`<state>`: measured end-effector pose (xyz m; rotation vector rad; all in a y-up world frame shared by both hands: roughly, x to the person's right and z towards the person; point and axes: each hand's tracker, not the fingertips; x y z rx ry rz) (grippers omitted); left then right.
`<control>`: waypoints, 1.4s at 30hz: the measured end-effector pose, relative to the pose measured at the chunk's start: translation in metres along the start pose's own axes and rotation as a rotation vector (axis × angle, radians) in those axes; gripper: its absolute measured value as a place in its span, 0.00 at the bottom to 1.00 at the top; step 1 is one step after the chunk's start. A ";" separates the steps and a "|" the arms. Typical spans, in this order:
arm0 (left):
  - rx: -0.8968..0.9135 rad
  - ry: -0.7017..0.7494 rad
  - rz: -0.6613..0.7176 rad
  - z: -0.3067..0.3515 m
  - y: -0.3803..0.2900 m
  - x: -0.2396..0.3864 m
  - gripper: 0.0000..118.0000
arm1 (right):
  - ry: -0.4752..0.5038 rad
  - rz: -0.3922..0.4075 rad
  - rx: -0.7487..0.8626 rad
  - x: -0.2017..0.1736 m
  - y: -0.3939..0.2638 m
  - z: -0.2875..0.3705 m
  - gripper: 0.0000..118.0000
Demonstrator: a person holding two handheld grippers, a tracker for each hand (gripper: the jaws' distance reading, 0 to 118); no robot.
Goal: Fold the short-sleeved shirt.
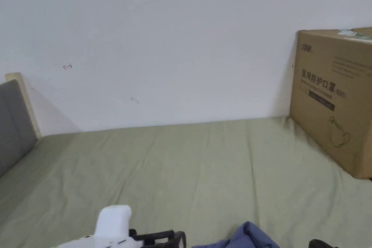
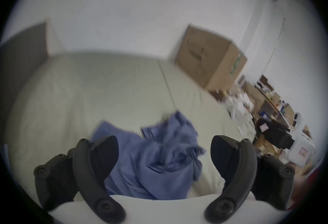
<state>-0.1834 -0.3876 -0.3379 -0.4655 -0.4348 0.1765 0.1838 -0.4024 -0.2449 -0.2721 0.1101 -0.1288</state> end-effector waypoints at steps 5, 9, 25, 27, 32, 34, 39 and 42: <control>0.292 0.284 -0.105 0.080 -0.040 0.010 0.09 | -0.003 0.041 0.150 -0.023 -0.005 0.010 0.00; 0.339 0.392 -0.086 0.108 -0.066 0.014 0.00 | 0.004 0.008 0.188 -0.035 -0.011 0.014 0.00; -0.528 0.102 0.149 -0.121 0.033 -0.114 0.00 | 0.049 0.056 0.089 -0.033 -0.009 -0.014 0.00; -0.566 0.181 0.145 -0.162 0.022 -0.132 0.00 | 0.041 0.055 0.068 -0.027 -0.014 -0.022 0.00; -0.683 0.228 0.082 -0.231 -0.008 -0.153 0.72 | 0.012 0.061 0.005 -0.015 -0.021 -0.043 0.00; -0.718 0.230 0.060 -0.250 -0.022 -0.158 1.00 | 0.008 0.056 -0.013 -0.011 -0.024 -0.048 0.00; -0.721 0.300 0.056 -0.275 -0.041 -0.167 0.92 | -0.004 0.058 -0.059 -0.007 -0.033 -0.061 0.00; -0.654 0.271 -0.120 -0.261 -0.048 -0.144 0.65 | -0.012 0.057 -0.081 -0.007 -0.037 -0.071 0.00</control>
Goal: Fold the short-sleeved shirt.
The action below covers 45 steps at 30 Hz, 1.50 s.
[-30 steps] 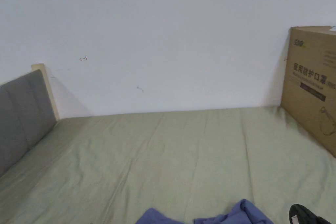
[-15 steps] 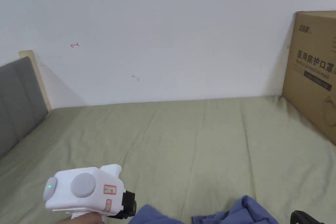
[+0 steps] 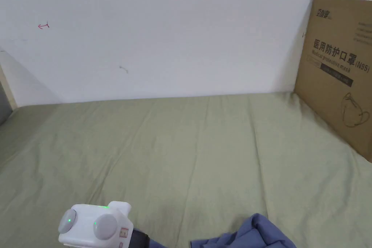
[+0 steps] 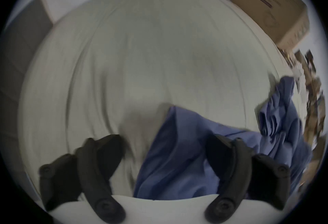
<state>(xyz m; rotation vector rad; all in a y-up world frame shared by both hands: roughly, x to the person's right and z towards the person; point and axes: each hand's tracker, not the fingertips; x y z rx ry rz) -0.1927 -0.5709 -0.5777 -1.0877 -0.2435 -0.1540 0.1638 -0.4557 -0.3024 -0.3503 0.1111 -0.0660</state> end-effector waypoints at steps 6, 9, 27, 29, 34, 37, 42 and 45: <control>0.085 -0.017 -0.151 0.028 -0.034 0.040 0.03 | 0.078 -0.069 -0.036 0.009 0.015 -0.039 0.00; 0.142 -0.099 0.015 0.048 -0.045 0.022 0.03 | 0.102 -0.086 -0.198 0.023 0.042 -0.089 0.00; 0.219 -0.222 0.167 0.124 -0.098 -0.024 0.03 | 0.070 -0.028 -0.951 0.050 0.018 -0.295 0.03; 0.216 -0.217 0.158 0.130 -0.098 -0.024 0.03 | 0.130 -0.030 -0.917 0.053 0.031 -0.275 0.03; 0.257 -0.221 0.186 0.169 -0.095 -0.031 0.03 | 0.197 -0.067 -0.713 0.069 0.090 -0.203 0.03; 0.332 -0.186 0.188 0.212 -0.087 -0.039 0.03 | 0.206 -0.123 -0.613 0.084 0.132 -0.155 0.03; 0.460 -0.176 0.193 0.292 -0.067 -0.044 0.02 | 0.182 -0.128 -0.445 0.095 0.201 -0.084 0.03; 0.543 -0.177 0.195 0.343 -0.045 -0.045 0.02 | 0.188 -0.139 -0.334 0.090 0.241 -0.047 0.03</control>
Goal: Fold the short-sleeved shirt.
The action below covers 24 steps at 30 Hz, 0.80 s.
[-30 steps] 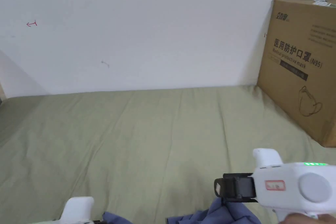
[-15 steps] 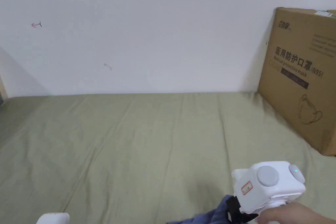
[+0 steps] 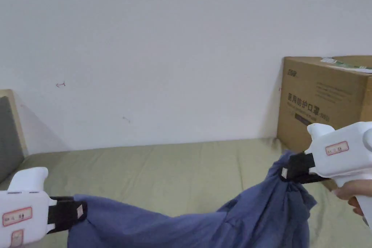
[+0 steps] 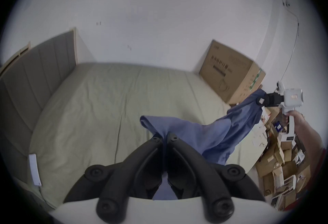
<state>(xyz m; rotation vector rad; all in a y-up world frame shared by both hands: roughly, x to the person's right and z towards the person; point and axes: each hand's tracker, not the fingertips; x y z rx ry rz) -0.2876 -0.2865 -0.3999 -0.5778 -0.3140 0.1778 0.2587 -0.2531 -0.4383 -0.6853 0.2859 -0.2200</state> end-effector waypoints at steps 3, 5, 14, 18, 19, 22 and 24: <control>0.064 0.013 -0.063 0.021 0.043 0.021 0.02 | -0.009 0.035 0.074 -0.015 0.031 0.032 0.03; 0.100 0.023 -0.099 0.029 0.072 0.032 0.02 | -0.007 0.044 0.108 -0.024 0.053 0.046 0.03; 0.218 0.073 -0.014 0.012 0.169 0.040 0.02 | -0.125 0.135 0.259 -0.042 0.151 0.054 0.03; 0.256 0.084 0.028 -0.018 0.198 0.031 0.02 | -0.208 0.179 0.323 -0.043 0.192 0.036 0.03; 0.263 0.085 0.039 -0.026 0.202 0.029 0.02 | -0.226 0.185 0.344 -0.044 0.201 0.032 0.03; 0.314 0.053 0.109 -0.050 0.210 0.025 0.02 | -0.253 0.165 0.407 -0.039 0.224 0.017 0.03; 0.326 0.064 0.100 -0.069 0.211 0.021 0.02 | -0.262 0.152 0.445 -0.034 0.234 0.009 0.03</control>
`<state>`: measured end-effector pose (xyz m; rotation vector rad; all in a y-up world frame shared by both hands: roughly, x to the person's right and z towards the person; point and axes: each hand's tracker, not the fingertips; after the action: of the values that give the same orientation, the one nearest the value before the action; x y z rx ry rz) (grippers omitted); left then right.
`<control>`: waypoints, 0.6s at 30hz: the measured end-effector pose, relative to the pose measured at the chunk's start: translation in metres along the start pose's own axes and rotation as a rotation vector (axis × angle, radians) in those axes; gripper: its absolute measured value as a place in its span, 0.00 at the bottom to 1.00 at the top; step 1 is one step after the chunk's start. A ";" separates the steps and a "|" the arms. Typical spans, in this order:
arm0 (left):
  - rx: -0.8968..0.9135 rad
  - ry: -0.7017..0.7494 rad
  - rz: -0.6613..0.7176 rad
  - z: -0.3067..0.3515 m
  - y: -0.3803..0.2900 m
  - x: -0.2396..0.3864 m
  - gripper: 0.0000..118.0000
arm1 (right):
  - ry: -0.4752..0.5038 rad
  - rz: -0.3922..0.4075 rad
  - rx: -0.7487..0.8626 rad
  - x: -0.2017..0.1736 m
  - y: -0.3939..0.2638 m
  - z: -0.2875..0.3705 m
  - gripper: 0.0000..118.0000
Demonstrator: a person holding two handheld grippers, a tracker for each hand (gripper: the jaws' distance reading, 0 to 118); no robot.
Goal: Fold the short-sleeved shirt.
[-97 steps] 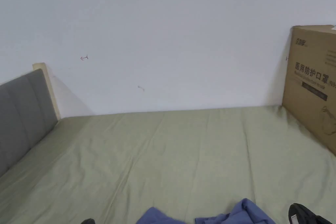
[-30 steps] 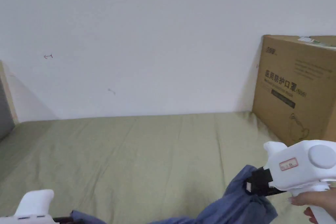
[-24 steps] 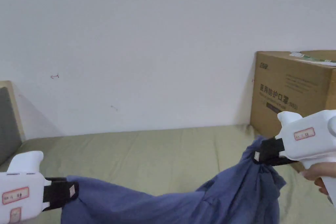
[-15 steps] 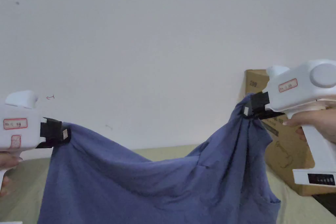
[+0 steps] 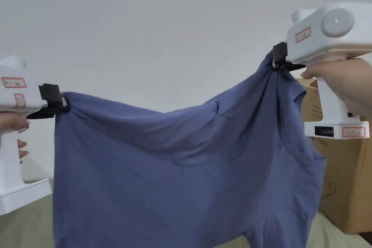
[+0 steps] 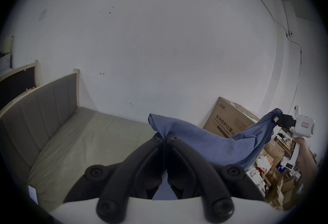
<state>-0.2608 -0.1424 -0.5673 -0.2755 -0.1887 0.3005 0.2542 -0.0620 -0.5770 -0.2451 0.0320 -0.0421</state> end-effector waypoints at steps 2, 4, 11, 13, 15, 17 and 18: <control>0.002 0.002 -0.005 -0.018 -0.006 -0.003 0.02 | -0.002 0.004 0.007 -0.001 0.001 -0.013 0.03; -0.004 0.005 -0.007 -0.034 -0.016 -0.008 0.02 | -0.002 0.035 -0.003 -0.002 -0.006 -0.025 0.03; -0.185 0.017 -0.016 -0.084 -0.128 -0.036 0.02 | -0.012 0.047 -0.174 0.011 -0.144 -0.069 0.03; -0.300 0.043 0.062 -0.089 -0.191 -0.051 0.02 | 0.005 -0.059 -0.300 0.022 -0.216 -0.076 0.03; -0.433 0.042 0.132 -0.085 -0.262 -0.064 0.02 | 0.006 -0.068 -0.444 0.030 -0.297 -0.078 0.03; -0.546 0.051 0.144 -0.071 -0.319 -0.073 0.02 | 0.040 -0.064 -0.566 0.036 -0.368 -0.065 0.03; -0.588 0.053 0.157 -0.059 -0.341 -0.076 0.02 | 0.054 -0.066 -0.619 0.038 -0.398 -0.053 0.03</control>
<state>-0.2289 -0.4942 -0.5336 -0.8826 -0.2004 0.3895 0.2754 -0.4623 -0.5331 -0.8643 0.0904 -0.1044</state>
